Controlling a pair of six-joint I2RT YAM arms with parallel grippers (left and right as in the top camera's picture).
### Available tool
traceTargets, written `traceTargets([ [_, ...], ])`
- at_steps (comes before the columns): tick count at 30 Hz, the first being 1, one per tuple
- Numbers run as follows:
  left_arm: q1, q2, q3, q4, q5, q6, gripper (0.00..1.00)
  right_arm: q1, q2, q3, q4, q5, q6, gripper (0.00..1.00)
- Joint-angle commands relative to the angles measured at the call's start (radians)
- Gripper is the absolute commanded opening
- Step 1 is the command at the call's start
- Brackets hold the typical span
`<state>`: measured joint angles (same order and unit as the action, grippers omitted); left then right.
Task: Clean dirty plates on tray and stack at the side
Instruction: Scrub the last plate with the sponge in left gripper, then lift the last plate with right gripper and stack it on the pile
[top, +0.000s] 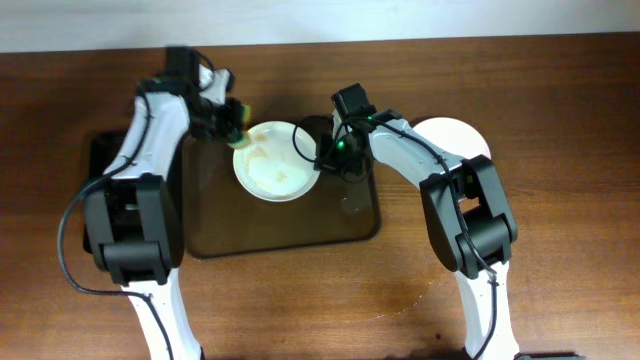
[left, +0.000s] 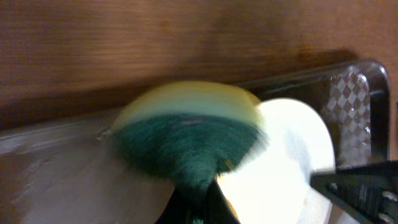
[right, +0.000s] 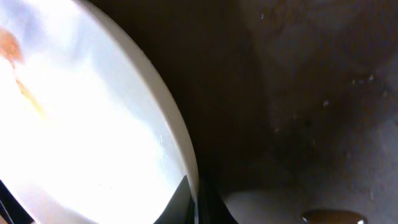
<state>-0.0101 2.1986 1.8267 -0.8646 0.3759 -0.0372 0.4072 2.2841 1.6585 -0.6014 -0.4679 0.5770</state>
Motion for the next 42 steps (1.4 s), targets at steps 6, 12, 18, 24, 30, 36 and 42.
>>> traceTargets([
  [6, 0.039, -0.003, 0.218, -0.154, -0.071, -0.019, 0.01, 0.026, -0.249, -0.024, -0.167, 0.308, -0.232, 0.04],
  [12, 0.039, -0.003, 0.218, -0.124, -0.07, -0.019, 0.01, 0.24, -0.463, -0.024, -0.222, 1.065, -0.233, 0.04],
  [18, 0.039, -0.003, 0.217, -0.12, -0.07, -0.019, 0.01, 0.525, -0.47, -0.024, -0.214, 1.843, -0.233, 0.04],
  [24, 0.038, -0.003, 0.217, -0.12, -0.07, -0.019, 0.01, 0.616, -0.47, -0.024, -0.211, 2.028, -0.233, 0.04],
  [30, 0.039, -0.003, 0.217, -0.12, -0.071, -0.019, 0.01, 0.535, -0.492, -0.024, -0.249, 1.545, -0.206, 0.04],
  [36, 0.038, -0.003, 0.217, -0.123, -0.086, -0.019, 0.01, 0.094, -0.601, -0.024, -0.347, 0.751, -0.116, 0.04],
  [42, 0.039, -0.003, 0.217, -0.154, -0.157, -0.019, 0.01, -0.39, -0.581, -0.092, -0.382, 0.523, -0.116, 0.04],
])
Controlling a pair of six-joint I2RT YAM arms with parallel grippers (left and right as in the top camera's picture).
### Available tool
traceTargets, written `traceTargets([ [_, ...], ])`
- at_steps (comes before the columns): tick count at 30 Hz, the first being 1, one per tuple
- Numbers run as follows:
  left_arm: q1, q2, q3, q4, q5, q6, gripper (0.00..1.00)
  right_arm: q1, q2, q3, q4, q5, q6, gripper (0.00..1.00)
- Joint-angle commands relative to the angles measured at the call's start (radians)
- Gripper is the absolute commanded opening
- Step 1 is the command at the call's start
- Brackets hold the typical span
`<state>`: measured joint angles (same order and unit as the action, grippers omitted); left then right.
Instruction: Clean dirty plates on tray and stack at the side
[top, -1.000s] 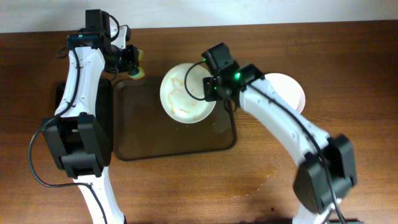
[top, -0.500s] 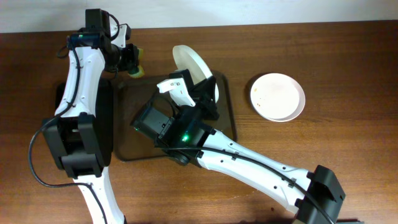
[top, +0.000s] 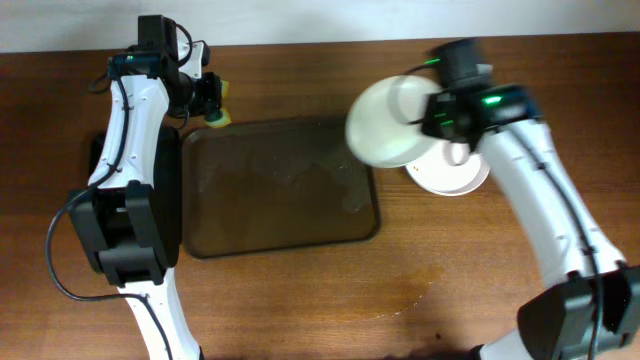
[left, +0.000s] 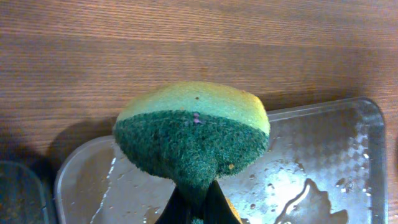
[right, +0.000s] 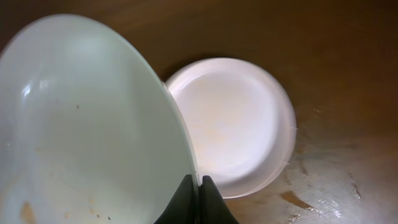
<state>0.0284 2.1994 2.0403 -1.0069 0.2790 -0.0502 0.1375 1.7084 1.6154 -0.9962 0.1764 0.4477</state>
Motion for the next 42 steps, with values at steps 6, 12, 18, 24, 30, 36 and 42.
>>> traceTargets([
  [6, 0.085, -0.008, 0.056, -0.283, -0.267, -0.098, 0.01, -0.269, 0.053, -0.289, 0.224, -0.164, 0.014, 0.04],
  [12, 0.158, -0.007, 0.043, -0.311, -0.434, -0.1, 0.01, -0.27, 0.107, -0.414, 0.409, -0.1, 0.111, 0.04],
  [18, 0.17, -0.006, -0.063, -0.28, -0.485, -0.1, 0.01, -0.27, 0.111, -0.415, 0.394, -0.082, 0.111, 0.04],
  [24, 0.209, -0.006, -0.128, -0.261, -0.522, -0.141, 0.01, -0.302, 0.11, -0.414, 0.361, -0.068, 0.108, 0.04],
  [30, 0.219, -0.006, -0.129, -0.26, -0.519, -0.14, 0.77, -0.301, 0.109, -0.393, 0.329, -0.195, 0.05, 0.7],
  [36, 0.206, -0.018, -0.019, -0.301, -0.416, -0.14, 0.99, -0.274, -0.026, -0.189, 0.146, -0.226, -0.049, 0.83],
  [42, 0.088, -0.176, 0.153, -0.317, -0.277, -0.14, 0.99, -0.249, -0.325, -0.069, -0.046, -0.225, -0.12, 0.99],
])
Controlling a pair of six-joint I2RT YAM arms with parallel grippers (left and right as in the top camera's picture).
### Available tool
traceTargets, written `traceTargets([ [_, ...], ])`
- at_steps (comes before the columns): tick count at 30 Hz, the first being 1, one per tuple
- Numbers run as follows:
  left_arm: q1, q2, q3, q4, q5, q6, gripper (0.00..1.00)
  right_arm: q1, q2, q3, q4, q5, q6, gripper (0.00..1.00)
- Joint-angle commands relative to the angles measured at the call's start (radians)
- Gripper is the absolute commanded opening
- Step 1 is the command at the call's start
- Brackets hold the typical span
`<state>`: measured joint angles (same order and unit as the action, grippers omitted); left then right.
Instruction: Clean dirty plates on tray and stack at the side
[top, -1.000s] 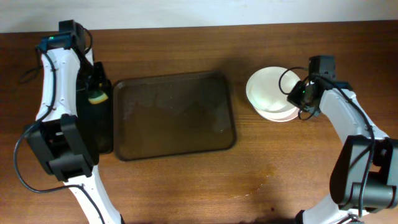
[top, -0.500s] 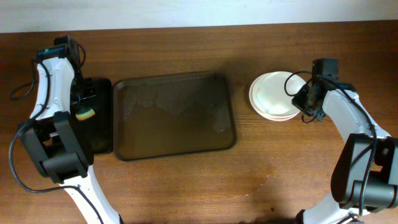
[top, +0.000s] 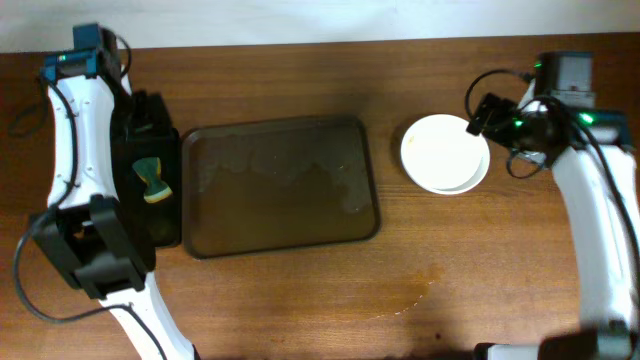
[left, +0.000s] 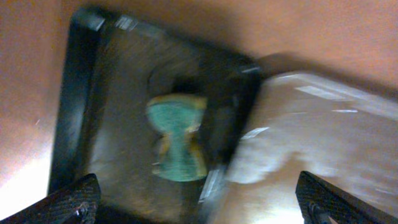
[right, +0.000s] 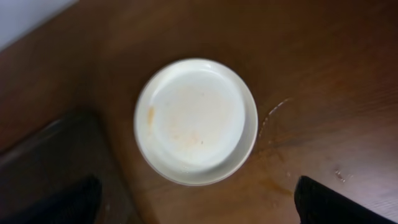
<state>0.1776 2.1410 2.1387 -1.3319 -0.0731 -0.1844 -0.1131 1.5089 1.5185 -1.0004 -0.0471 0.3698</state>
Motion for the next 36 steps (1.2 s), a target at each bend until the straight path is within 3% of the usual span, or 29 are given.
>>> traceTargets([
  [1, -0.083, -0.137, 0.054, 0.013, 0.074, -0.005, 0.99, 0.002, -0.212, 0.027, -0.077, -0.002, -0.063, 0.99],
  [9, -0.123, -0.144, 0.054, 0.01, 0.074, -0.005, 0.99, 0.002, -0.704, 0.027, -0.157, -0.002, -0.101, 0.98],
  [16, -0.124, -0.144, 0.054, 0.01, 0.074, -0.005, 0.99, 0.002, -0.829, 0.022, -0.246, 0.017, -0.104, 0.98],
  [19, -0.122, -0.144, 0.054, 0.01, 0.074, -0.005, 0.99, 0.002, -0.85, -0.14, -0.092, 0.028, -0.104, 0.99],
  [22, -0.123, -0.144, 0.054, 0.01, 0.074, -0.005, 0.99, 0.002, -0.955, -0.466, 0.263, -0.009, -0.104, 0.98],
  [24, -0.123, -0.144, 0.054, 0.01, 0.074, -0.005, 0.99, 0.002, -1.093, -0.795, 0.612, -0.044, -0.104, 0.98],
  [27, -0.123, -0.144, 0.054, 0.01, 0.074, -0.005, 0.99, 0.002, -1.257, -1.099, 0.841, -0.051, -0.104, 0.98],
  [33, -0.123, -0.144, 0.054, 0.01, 0.074, -0.005, 0.99, 0.051, -1.49, -1.41, 0.972, 0.026, -0.104, 0.98],
  [36, -0.123, -0.144, 0.054, 0.01, 0.074, -0.005, 0.99, 0.054, -1.506, -1.477, 0.991, 0.03, -0.104, 0.98],
])
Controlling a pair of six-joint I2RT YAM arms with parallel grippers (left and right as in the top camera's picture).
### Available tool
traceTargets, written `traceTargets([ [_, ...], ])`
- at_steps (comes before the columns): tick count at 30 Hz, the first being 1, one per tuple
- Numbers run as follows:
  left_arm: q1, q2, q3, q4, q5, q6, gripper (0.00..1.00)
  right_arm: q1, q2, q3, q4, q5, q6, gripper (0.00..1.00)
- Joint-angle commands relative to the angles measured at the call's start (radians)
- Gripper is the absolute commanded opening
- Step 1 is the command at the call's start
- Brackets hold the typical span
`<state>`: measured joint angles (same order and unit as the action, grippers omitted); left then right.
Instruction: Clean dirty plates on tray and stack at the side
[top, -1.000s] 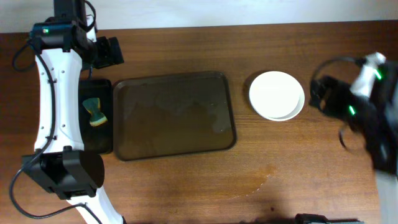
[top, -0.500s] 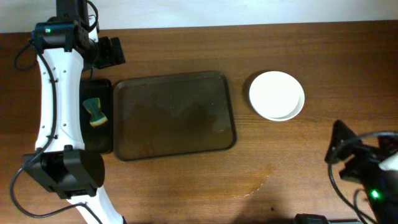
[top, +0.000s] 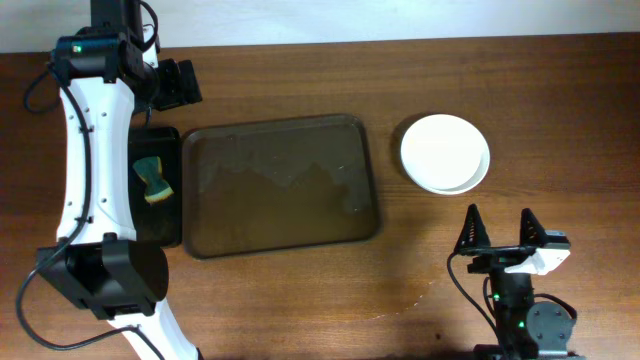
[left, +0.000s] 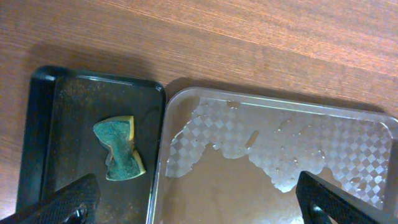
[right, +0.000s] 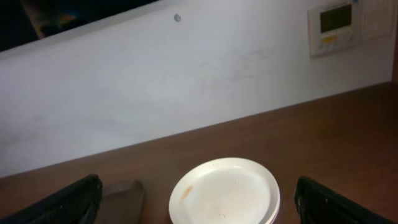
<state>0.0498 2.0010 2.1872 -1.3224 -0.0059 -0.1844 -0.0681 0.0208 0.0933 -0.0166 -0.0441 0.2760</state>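
Two white plates lie stacked on the table right of the tray; the top one carries a small orange smear. The clear brown tray holds only wet film. A green-and-yellow sponge lies in the black side tray, also seen as the sponge. My left gripper hovers open over the table behind the tray's far left corner. My right gripper stands open near the front edge, well short of the plates.
A white wall with a small panel rises behind the table. Bare wood surrounds the plates. The left arm's white links run along the left side over the black tray.
My right gripper was beside the stacked plates and is now back near the table's front edge. My left gripper has shifted from over the black tray to behind the tray's far left corner.
First my left gripper pressed the sponge to a plate on the tray while my right held its rim. Then the right held that plate over the side plate. Later it lay stacked, the sponge in the black tray, both grippers open. Now both arms stand away.
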Motion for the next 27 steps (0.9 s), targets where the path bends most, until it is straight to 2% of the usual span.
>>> traceTargets([
  [1, 0.005, -0.004, 0.005, 0.001, 0.007, -0.005, 0.99, 0.009, -0.018, -0.079, 0.007, 0.027, -0.01, 0.98],
  [3, 0.005, -0.004, 0.005, 0.001, 0.007, -0.005, 0.99, 0.009, -0.017, -0.088, -0.064, 0.027, -0.01, 0.98],
  [22, 0.005, -0.023, 0.005, 0.002, -0.016, -0.005, 0.99, 0.009, -0.014, -0.088, -0.062, 0.03, -0.01, 0.98],
  [24, 0.005, -0.098, -0.028, 0.069, -0.019, -0.005, 0.99, 0.009, -0.014, -0.088, -0.062, 0.03, -0.01, 0.98],
  [27, 0.005, -0.352, -0.327, 0.359, -0.02, 0.033, 0.99, 0.009, -0.014, -0.088, -0.062, 0.03, -0.01, 0.98],
])
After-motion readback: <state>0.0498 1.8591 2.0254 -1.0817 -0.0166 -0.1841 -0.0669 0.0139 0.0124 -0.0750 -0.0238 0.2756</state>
